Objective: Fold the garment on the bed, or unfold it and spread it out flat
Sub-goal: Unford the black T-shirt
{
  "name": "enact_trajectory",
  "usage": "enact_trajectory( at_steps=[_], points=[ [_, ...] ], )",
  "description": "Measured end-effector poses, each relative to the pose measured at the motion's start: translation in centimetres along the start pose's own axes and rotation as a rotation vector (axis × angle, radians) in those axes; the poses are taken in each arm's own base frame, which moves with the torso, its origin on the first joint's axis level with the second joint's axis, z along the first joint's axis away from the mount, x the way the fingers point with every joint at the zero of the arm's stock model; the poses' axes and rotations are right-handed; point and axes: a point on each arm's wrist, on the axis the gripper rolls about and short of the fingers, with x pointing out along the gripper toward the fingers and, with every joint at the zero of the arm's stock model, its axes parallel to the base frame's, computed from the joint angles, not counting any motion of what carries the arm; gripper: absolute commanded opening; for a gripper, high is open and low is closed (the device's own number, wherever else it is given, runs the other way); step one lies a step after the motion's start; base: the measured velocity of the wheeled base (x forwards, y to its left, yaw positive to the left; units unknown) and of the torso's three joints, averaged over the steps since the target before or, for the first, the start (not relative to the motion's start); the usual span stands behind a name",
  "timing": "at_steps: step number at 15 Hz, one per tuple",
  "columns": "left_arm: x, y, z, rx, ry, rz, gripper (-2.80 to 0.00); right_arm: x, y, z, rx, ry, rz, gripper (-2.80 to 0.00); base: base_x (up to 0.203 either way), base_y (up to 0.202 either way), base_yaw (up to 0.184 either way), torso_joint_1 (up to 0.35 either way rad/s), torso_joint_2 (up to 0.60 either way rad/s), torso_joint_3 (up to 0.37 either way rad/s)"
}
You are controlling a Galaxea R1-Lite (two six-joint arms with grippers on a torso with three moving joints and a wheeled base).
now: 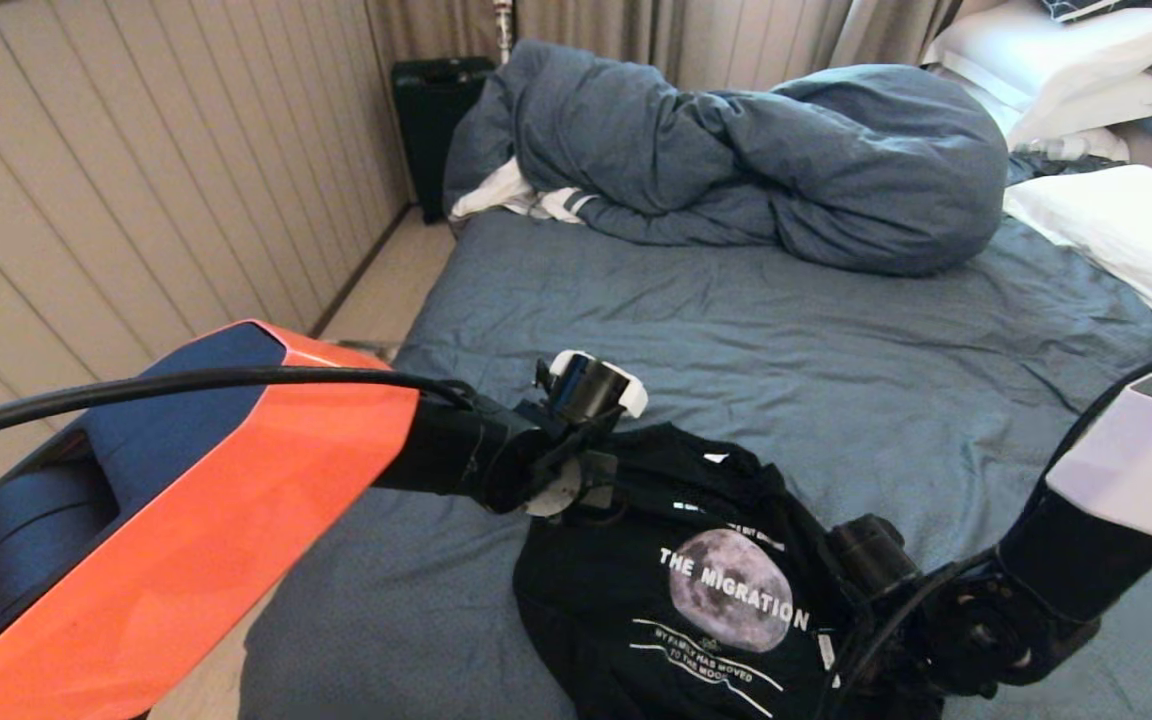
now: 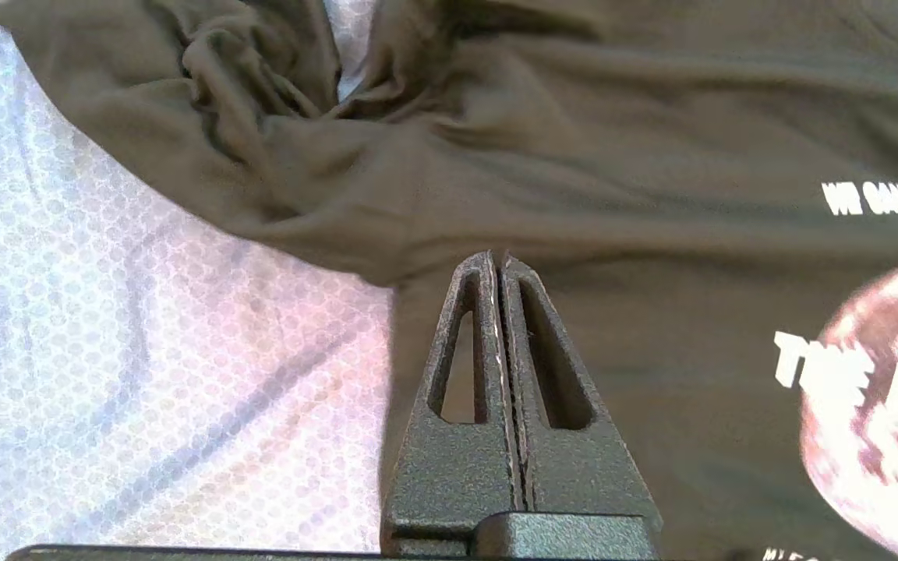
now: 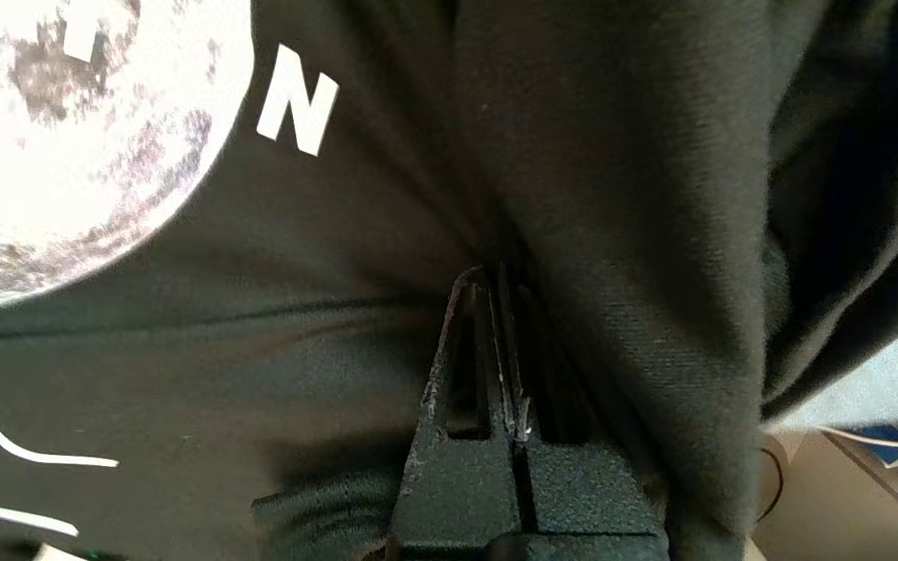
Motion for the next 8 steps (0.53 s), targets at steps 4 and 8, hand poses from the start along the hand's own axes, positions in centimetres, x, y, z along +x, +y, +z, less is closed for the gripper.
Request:
enact_trajectory(
  at_steps=[4,8],
  points=[
    [0.0,0.0,0.0,0.001,0.001,0.000,-2.80,-0.4,-0.9,-2.7,-0.010,-0.017,-0.020,-2.80,0.000,0.000,0.000,0.000,0.00,0.000],
    [-0.1,0.0,-0.1,0.002,0.003,0.000,-2.80,-1.2,-1.7,-3.7,0.002,-0.055,-0.021,-2.80,0.000,0.000,0.000,0.000,0.00,0.000]
  ],
)
